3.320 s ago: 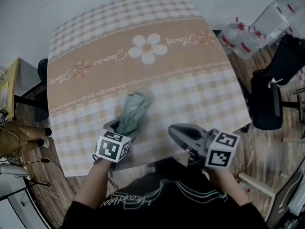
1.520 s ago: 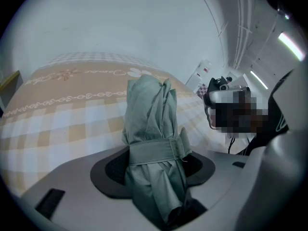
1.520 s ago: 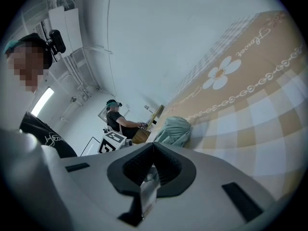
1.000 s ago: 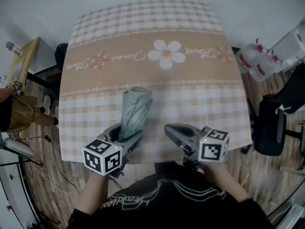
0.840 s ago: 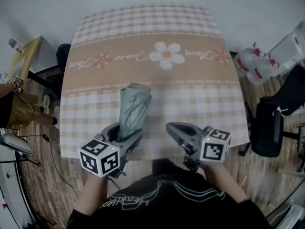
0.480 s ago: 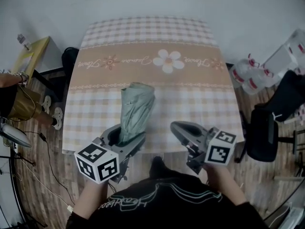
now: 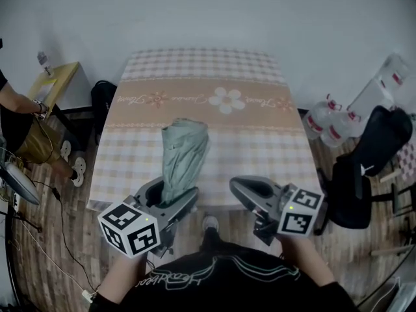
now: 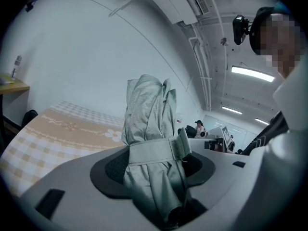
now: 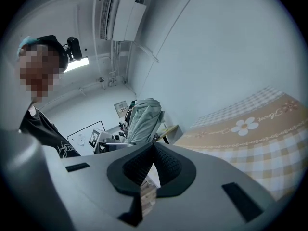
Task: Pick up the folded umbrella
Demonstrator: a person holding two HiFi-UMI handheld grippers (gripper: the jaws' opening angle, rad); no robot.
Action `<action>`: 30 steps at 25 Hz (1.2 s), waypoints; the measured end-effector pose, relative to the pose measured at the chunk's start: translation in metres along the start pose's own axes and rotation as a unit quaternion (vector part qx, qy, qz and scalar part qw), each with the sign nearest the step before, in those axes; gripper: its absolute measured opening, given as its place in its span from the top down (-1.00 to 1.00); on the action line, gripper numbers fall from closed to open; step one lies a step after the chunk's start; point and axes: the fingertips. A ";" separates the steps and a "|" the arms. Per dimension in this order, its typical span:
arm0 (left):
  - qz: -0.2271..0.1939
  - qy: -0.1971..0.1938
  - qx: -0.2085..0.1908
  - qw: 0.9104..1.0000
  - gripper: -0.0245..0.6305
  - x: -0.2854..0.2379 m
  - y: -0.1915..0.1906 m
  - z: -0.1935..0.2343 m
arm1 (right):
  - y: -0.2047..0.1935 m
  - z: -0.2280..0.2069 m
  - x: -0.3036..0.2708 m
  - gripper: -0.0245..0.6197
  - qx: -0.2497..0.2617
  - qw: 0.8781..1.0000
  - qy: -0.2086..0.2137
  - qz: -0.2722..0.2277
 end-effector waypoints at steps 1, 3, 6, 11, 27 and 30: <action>-0.007 -0.002 -0.003 1.000 0.13 0.005 0.002 -0.006 | 0.000 0.007 0.003 0.89 0.007 1.000 0.000 -0.002; -0.021 -0.006 -0.011 1.000 0.13 0.015 0.006 -0.018 | 0.001 0.021 0.008 0.89 0.020 1.000 0.001 -0.009; -0.032 -0.012 -0.018 0.999 0.13 0.027 0.009 -0.034 | 0.002 0.038 0.018 0.89 0.033 0.999 -0.001 -0.020; -0.040 -0.016 -0.027 0.999 0.13 0.041 0.007 -0.050 | 0.002 0.057 0.031 0.89 0.049 0.998 -0.011 -0.038; -0.052 -0.013 -0.033 0.998 0.13 0.066 -0.001 -0.063 | -0.009 0.084 0.031 0.89 0.062 0.997 -0.007 -0.039; -0.052 -0.012 -0.033 0.998 0.13 0.065 -0.001 -0.065 | -0.007 0.086 0.034 0.89 0.066 0.997 -0.009 -0.040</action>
Point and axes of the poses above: the fingertips, and each gripper's own axes: x backward along the fingers, z to its left, y out of its top, and after that the axes turned 9 degrees about z, right-handed
